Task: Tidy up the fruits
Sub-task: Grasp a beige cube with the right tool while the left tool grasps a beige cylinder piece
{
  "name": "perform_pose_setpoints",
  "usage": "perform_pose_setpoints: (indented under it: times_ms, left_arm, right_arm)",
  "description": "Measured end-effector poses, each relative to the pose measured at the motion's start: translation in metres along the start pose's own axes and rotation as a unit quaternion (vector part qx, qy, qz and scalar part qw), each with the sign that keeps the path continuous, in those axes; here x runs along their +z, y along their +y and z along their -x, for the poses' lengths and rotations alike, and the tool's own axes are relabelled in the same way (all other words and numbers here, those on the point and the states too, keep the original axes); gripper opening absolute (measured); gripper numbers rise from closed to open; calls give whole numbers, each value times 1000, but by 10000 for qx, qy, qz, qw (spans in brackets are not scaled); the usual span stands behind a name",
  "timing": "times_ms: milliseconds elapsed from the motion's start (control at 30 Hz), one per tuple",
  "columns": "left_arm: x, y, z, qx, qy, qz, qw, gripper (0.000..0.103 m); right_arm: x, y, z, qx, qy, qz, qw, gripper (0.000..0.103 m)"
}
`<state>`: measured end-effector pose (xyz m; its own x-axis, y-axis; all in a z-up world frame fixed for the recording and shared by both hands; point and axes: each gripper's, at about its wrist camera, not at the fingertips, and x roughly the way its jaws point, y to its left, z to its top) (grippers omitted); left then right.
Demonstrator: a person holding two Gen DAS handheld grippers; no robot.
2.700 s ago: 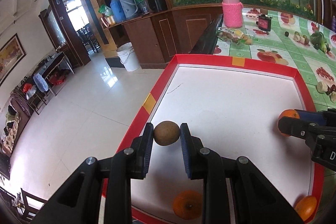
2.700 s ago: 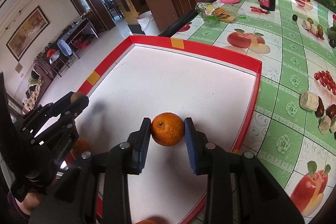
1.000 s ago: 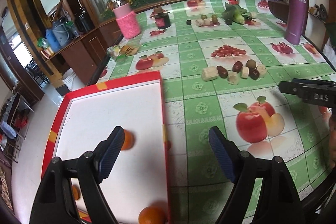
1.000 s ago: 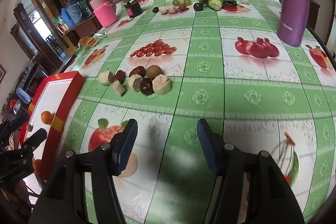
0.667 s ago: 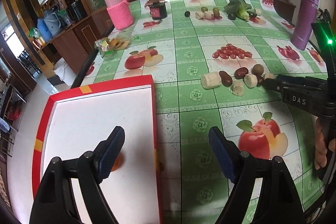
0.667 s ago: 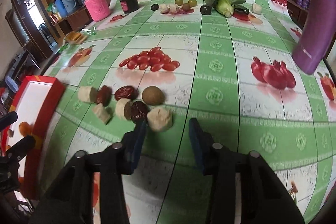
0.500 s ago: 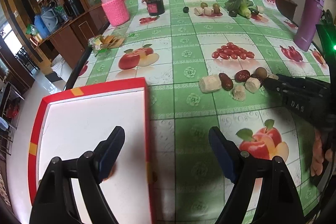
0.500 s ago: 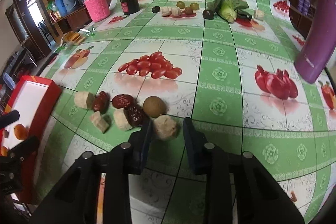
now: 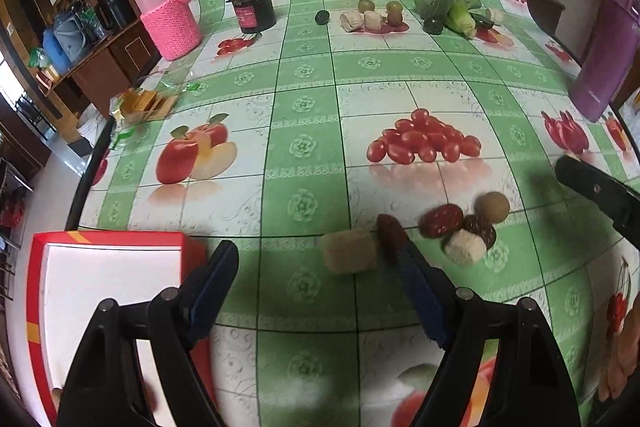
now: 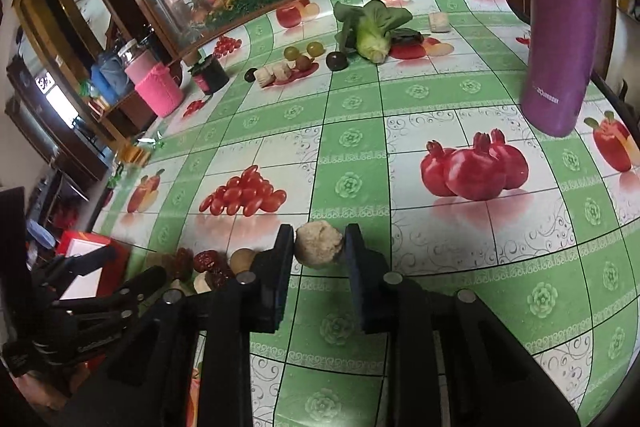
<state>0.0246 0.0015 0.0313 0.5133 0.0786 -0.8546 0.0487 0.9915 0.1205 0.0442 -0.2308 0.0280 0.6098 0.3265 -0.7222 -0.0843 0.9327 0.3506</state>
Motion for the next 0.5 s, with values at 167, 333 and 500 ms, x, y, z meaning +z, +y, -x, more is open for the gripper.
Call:
perform_pose_setpoints:
  times_ms: [167, 333, 500]
  left_arm:
    - [-1, -3, -13, -220, 167, 31, 9996, 43]
    - [-2, 0, -16, -559, 156, 144, 9982, 28]
    - [-9, 5, 20, -619, -245, 160, 9977, 28]
  right_arm:
    - [-1, 3, 2, 81, 9, 39, 10000, 28]
    - [-3, 6, 0, 76, 31, 107, 9999, 28]
    - [-4, 6, 3, 66, -73, 136, 9999, 28]
